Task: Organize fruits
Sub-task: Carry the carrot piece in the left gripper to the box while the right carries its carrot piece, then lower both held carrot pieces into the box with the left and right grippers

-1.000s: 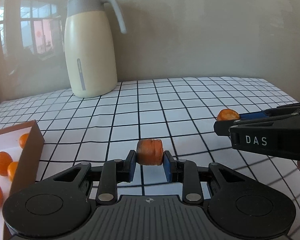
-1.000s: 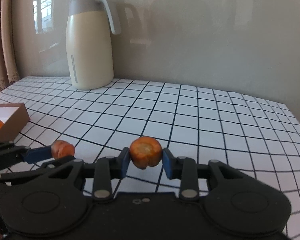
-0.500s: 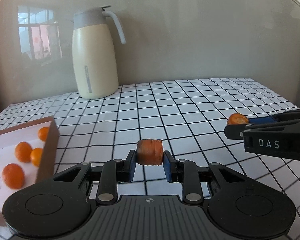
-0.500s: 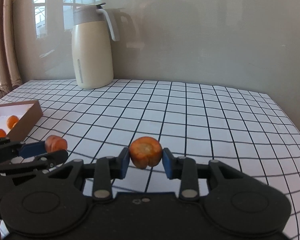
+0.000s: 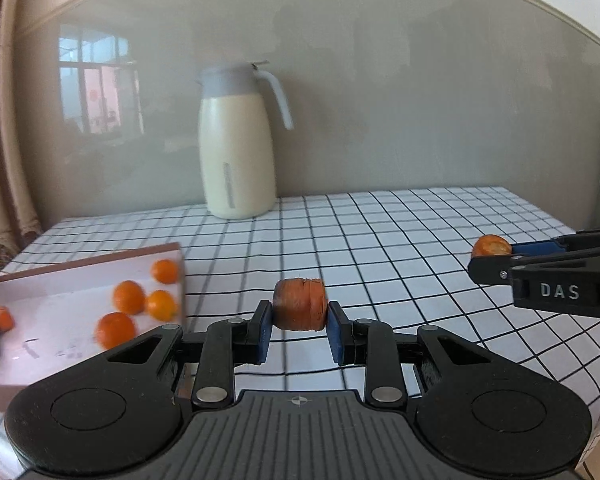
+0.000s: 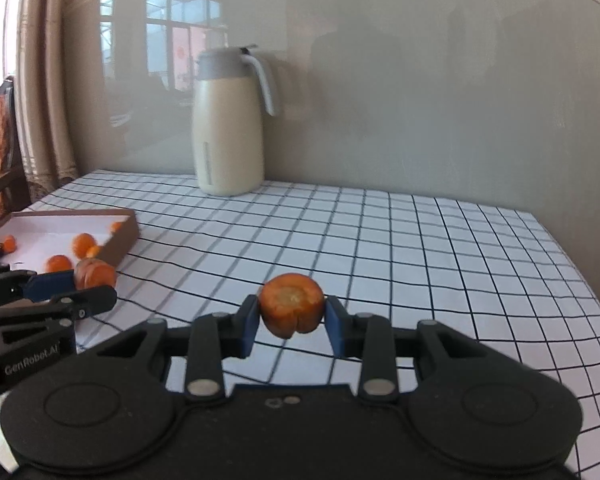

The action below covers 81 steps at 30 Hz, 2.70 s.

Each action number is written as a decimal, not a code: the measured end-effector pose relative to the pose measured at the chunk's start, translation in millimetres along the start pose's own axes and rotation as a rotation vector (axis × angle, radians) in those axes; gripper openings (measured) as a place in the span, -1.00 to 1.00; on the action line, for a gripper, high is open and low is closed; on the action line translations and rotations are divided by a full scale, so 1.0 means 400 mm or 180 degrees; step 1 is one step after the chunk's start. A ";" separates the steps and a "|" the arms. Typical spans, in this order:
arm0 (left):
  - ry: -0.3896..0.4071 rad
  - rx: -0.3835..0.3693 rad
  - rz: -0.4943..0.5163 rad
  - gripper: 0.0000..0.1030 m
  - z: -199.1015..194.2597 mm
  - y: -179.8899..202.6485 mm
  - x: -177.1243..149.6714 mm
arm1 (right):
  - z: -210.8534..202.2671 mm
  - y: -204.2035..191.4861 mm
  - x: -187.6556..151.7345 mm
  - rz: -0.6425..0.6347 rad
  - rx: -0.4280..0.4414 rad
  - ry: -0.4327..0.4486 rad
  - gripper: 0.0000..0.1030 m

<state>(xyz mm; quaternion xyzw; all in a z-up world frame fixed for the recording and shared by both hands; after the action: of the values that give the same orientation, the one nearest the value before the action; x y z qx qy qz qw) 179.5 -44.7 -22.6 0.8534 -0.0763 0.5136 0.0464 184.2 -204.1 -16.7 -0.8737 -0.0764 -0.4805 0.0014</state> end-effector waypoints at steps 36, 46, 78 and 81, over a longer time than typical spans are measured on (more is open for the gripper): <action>0.0349 0.1053 -0.0490 -0.44 -0.305 -0.486 -0.035 | -0.148 -0.534 0.116 -0.0757 0.1049 0.0392 -0.48; 0.0358 0.1230 -0.0521 -0.44 -0.319 -0.576 -0.041 | -0.124 -0.611 0.144 -0.0819 0.1178 0.0439 -0.48; 0.0191 0.1347 -0.0649 -0.44 -0.132 -0.744 -0.064 | 0.088 -0.708 0.190 -0.0950 0.1169 0.0256 -0.48; 0.0163 0.1355 -0.0663 -0.44 -0.112 -0.763 -0.063 | 0.110 -0.708 0.192 -0.0940 0.1155 0.0228 -0.48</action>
<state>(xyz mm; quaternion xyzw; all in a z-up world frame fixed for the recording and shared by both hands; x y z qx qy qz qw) 183.3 264.8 -24.2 0.8339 0.1234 0.5320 -0.0799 223.5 89.3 4.0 -0.8209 -0.2883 -0.4845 0.0907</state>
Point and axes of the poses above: each gripper's, at about its wrist camera, not at the fingertips, and z roughly the way its jaws point, y to its right, x to its top, the point moved 10 cm from there along z, roughly the way its jaws point, and after that the axes turned 8 degrees about -x, right-handed, at the moved point
